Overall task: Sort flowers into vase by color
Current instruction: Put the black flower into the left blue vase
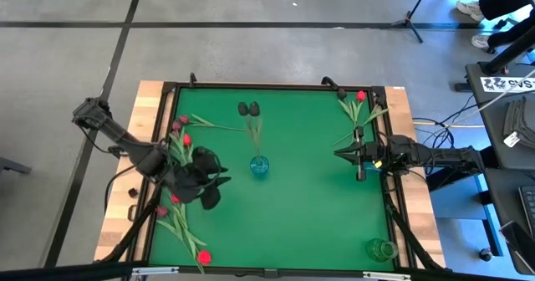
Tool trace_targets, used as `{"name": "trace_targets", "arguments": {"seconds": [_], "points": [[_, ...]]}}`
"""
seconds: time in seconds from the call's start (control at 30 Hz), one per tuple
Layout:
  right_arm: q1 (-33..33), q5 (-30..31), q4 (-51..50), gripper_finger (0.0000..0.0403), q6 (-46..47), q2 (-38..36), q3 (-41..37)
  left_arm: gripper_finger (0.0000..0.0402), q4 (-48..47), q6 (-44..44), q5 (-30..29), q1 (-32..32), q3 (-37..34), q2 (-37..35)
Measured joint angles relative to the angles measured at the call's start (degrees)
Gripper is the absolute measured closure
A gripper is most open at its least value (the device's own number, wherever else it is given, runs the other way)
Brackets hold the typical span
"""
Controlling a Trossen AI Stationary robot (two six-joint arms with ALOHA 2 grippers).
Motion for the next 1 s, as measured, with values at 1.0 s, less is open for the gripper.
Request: {"name": "trace_targets", "arguments": {"seconds": [1.0], "points": [[0.02,8.33,16.79,0.0377,23.87,0.05,0.03,0.0276,6.76,8.52,-11.8,-2.15,-2.7,9.0]]}}
